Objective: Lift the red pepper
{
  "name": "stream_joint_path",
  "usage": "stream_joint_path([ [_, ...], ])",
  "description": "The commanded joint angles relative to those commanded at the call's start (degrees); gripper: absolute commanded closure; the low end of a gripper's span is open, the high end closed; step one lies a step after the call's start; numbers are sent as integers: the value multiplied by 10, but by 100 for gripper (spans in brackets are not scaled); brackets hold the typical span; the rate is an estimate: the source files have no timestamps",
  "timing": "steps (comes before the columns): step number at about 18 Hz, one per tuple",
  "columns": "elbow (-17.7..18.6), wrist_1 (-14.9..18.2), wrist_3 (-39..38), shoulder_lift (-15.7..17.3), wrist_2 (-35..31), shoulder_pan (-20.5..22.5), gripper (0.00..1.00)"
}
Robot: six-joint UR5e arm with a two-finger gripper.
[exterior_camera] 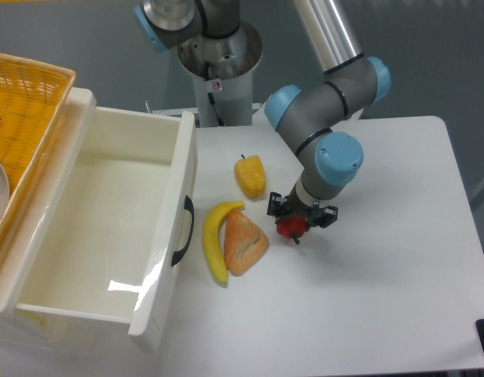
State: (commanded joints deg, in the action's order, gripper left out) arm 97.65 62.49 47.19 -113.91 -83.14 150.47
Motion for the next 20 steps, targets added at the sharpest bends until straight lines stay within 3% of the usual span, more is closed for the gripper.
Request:
stream_joint_path([
  [3, -18, 9, 10, 3, -3, 5, 93],
  [9, -84, 110, 150, 12, -54, 25, 97],
  [15, -104, 113, 236, 20, -54, 45, 100],
  [20, -119, 120, 253, 13, -70, 46, 100],
])
